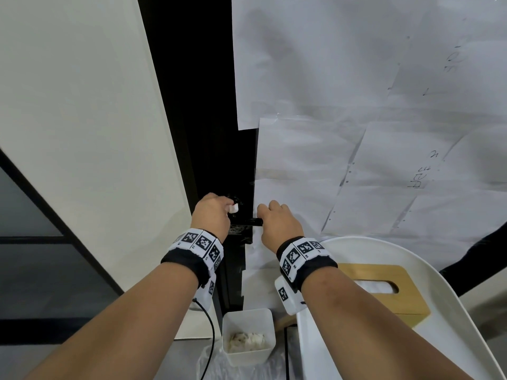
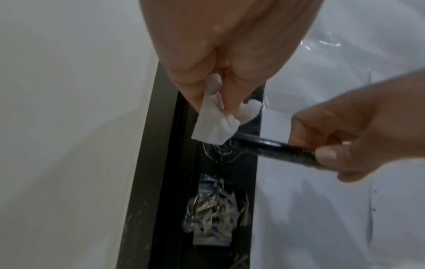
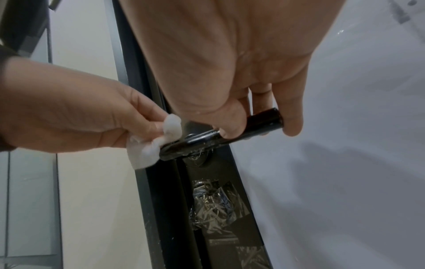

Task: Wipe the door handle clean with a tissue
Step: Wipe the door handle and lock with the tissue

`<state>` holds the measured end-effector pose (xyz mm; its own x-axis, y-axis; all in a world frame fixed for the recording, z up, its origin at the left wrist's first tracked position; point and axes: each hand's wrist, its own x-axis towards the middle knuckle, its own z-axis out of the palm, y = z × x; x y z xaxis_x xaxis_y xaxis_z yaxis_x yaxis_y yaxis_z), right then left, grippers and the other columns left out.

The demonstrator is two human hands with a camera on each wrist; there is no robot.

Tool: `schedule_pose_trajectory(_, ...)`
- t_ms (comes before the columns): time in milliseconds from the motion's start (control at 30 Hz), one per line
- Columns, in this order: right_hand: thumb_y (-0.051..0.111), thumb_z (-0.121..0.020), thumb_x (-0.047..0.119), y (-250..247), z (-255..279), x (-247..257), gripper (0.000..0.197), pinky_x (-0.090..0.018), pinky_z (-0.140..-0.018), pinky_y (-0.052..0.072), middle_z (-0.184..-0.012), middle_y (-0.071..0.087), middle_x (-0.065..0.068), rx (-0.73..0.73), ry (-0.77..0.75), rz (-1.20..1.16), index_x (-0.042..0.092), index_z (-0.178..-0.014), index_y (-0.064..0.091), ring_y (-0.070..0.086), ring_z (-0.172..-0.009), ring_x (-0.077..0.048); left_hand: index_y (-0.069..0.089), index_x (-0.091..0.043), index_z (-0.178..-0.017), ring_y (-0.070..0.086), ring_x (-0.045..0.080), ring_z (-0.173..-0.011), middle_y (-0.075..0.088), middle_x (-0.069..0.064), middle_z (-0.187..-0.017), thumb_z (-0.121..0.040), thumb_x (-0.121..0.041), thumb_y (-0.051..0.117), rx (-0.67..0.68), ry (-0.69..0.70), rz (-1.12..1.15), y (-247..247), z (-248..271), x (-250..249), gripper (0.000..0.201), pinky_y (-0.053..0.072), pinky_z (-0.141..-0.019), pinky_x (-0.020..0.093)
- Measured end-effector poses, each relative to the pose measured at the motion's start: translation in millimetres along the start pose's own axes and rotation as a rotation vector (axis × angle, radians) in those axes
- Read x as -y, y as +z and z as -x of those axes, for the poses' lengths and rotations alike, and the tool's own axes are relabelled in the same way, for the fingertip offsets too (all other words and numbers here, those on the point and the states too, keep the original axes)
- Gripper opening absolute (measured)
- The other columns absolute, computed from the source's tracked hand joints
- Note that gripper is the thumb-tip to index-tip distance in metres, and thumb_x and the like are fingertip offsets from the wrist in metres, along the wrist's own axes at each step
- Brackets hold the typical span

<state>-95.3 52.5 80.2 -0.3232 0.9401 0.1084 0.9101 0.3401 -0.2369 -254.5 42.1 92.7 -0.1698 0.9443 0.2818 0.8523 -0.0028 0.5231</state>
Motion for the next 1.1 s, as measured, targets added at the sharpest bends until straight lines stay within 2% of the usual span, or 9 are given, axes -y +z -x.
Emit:
schedule_pose_trajectory(167, 0.047, -0.077, -0.004, -0.4, -0.5, 0.1, 0.035, -0.035, -0.063, 0.038, -0.106, 0.047, -0.009, 0.004, 0.008, 0.002, 0.013, -0.108, 0.047, 0.043, -0.097, -0.027, 0.060, -0.012, -0.119, 0.060, 0.028, -0.105, 0.057, 0.011, -0.123, -0.084, -0.004, 0.058, 0.284, -0.186, -0.146, 4.3, -9.7, -3.4, 0.036, 0.048, -0.079, 0.033)
schedule_pose_trajectory(333, 0.044, -0.079, -0.003, -0.2, 0.2, -0.4, 0.033, -0.034, -0.062, 0.037, -0.105, 0.047, -0.008, -0.005, 0.000, -0.014, 0.014, -0.107, 0.048, 0.042, -0.094, -0.025, 0.070, -0.017, -0.106, 0.060, 0.022, -0.101, 0.062, 0.004, -0.111, -0.092, -0.011, 0.053, 0.273, -0.094, -0.082, -1.2, -10.3, -4.9, 0.023, 0.051, -0.081, 0.029)
schedule_pose_trajectory(433, 0.043, -0.079, -0.004, -0.6, -0.1, -1.2, 0.034, -0.034, -0.062, 0.037, -0.105, 0.047, -0.008, 0.001, -0.005, -0.015, 0.014, -0.108, 0.048, 0.040, -0.092, -0.023, 0.070, -0.017, -0.095, 0.061, 0.019, -0.088, 0.066, 0.003, -0.096, -0.091, -0.009, 0.052, 0.122, -0.143, 0.084, -0.7, -11.9, 2.8, 0.020, 0.044, -0.067, 0.023)
schedule_pose_trajectory(533, 0.044, -0.078, -0.003, -2.0, -1.5, -1.0, 0.033, -0.034, -0.062, 0.037, -0.104, 0.048, -0.008, 0.017, -0.007, -0.016, 0.013, -0.106, 0.049, 0.044, -0.096, -0.026, 0.066, -0.018, -0.099, 0.063, 0.020, -0.087, 0.067, 0.002, -0.096, -0.088, -0.008, 0.054, 0.024, -0.152, 0.210, -1.7, -6.1, 9.8, 0.020, 0.044, -0.067, 0.020)
schedule_pose_trajectory(600, 0.045, -0.078, -0.002, -3.9, -3.4, -1.6, 0.031, -0.034, -0.064, 0.037, -0.105, 0.049, -0.008, 0.039, -0.005, -0.016, 0.013, -0.105, 0.050, 0.045, -0.097, -0.026, 0.064, -0.016, -0.104, 0.061, 0.016, -0.087, 0.064, 0.001, -0.098, -0.088, -0.007, 0.057, 0.025, -0.153, 0.233, -6.1, -4.3, 10.0, 0.020, 0.044, -0.070, 0.019)
schedule_pose_trajectory(700, 0.048, -0.083, 0.005, -6.2, -10.4, -1.7, 0.028, -0.035, -0.068, 0.042, -0.107, 0.052, -0.008, 0.051, -0.004, -0.045, 0.012, -0.109, 0.055, 0.049, -0.100, -0.026, 0.065, -0.016, -0.097, 0.057, 0.004, -0.072, 0.062, -0.004, -0.085, -0.087, -0.010, 0.063, 0.005, -0.161, 0.270, -10.6, -5.8, 13.6, 0.012, 0.037, -0.058, 0.010)
schedule_pose_trajectory(800, 0.047, -0.092, 0.018, -3.9, -17.2, 4.9, 0.028, -0.038, -0.081, 0.049, -0.112, 0.056, -0.007, 0.054, -0.008, -0.191, 0.016, -0.119, 0.056, 0.053, -0.105, -0.025, 0.067, -0.018, -0.091, 0.058, 0.007, -0.073, 0.063, -0.007, -0.079, -0.084, -0.015, 0.070, 0.010, -0.159, 0.280, -12.7, -9.2, 18.0, 0.008, 0.037, -0.058, 0.010)
schedule_pose_trajectory(900, 0.051, -0.092, 0.021, 0.5, -20.1, 15.9, 0.030, -0.041, -0.089, 0.050, -0.117, 0.057, -0.003, 0.017, -0.019, -0.355, 0.019, -0.122, 0.052, 0.057, -0.106, -0.022, 0.067, -0.019, -0.088, 0.056, -0.001, -0.069, 0.062, -0.010, -0.075, -0.083, -0.016, 0.071, 0.032, -0.148, 0.271, -13.9, -10.3, 20.9, 0.008, 0.037, -0.058, 0.010)
schedule_pose_trajectory(1100, 0.056, -0.090, 0.021, 0.8, -24.9, 29.5, 0.022, -0.034, -0.080, 0.051, -0.109, 0.055, 0.002, -0.062, -0.081, -0.490, 0.021, -0.109, 0.045, 0.057, -0.088, -0.016, 0.067, -0.021, -0.085, 0.057, 0.000, -0.071, 0.063, -0.010, -0.076, -0.080, -0.017, 0.075, 0.065, -0.124, 0.291, -15.2, -9.9, 28.0, 0.010, 0.037, -0.060, 0.010)
